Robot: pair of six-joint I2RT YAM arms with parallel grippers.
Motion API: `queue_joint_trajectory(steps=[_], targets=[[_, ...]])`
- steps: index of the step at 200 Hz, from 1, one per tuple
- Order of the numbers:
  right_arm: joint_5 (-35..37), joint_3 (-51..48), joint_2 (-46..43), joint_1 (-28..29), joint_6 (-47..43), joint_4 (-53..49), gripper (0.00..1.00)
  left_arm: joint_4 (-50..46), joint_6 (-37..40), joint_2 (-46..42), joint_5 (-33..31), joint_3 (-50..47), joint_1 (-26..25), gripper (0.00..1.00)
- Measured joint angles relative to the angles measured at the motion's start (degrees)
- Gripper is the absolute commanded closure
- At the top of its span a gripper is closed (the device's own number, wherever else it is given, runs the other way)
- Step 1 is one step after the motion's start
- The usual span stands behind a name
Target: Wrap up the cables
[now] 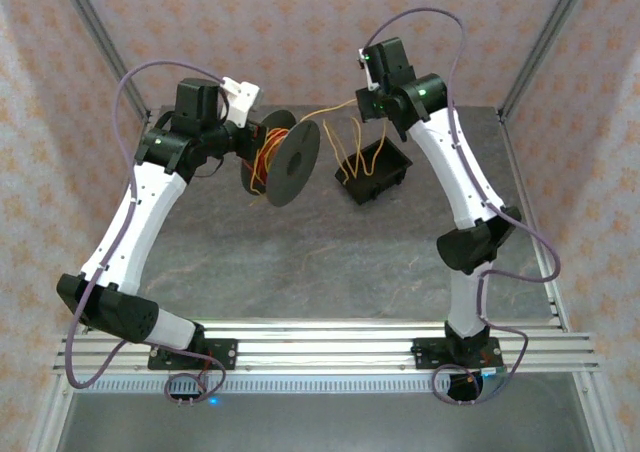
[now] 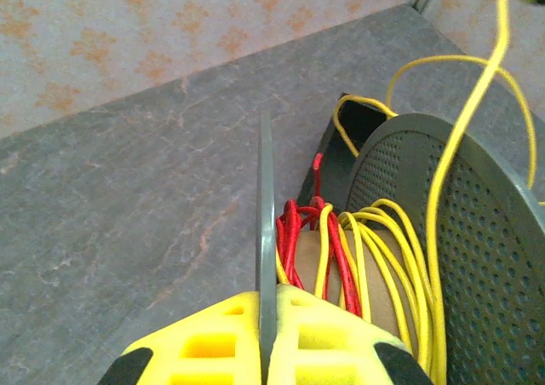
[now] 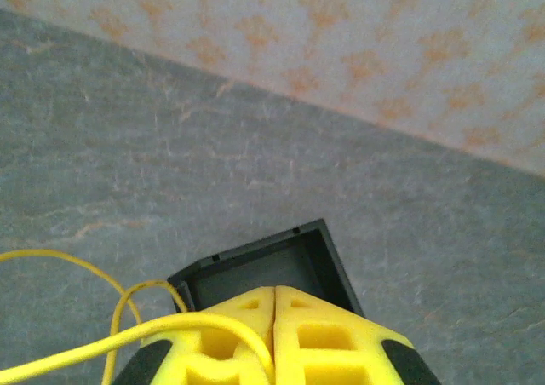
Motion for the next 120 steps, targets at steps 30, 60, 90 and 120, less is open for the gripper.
queue_joint_trajectory(steps=[30, 60, 90, 120], targets=[[-6.9, -2.3, 2.2, -2.5, 2.8, 0.1, 1.0, -1.2, 0.0, 0.0, 2.0, 0.2, 0.0, 1.0], [-13.9, -4.5, 4.3, -4.0, 5.2, 0.7, 1.0, -3.3, -0.2, 0.0, 3.5, 2.2, 0.0, 1.0], [-19.3, -7.3, 4.7, -4.6, 7.0, 2.4, 1.0, -4.1, -1.4, -0.2, 5.9, 3.9, 1.2, 1.0], [-23.6, -10.0, 4.7, -4.8, 8.0, 5.1, 1.0, -4.0, -4.7, -0.5, 10.4, 3.9, 5.3, 1.0]])
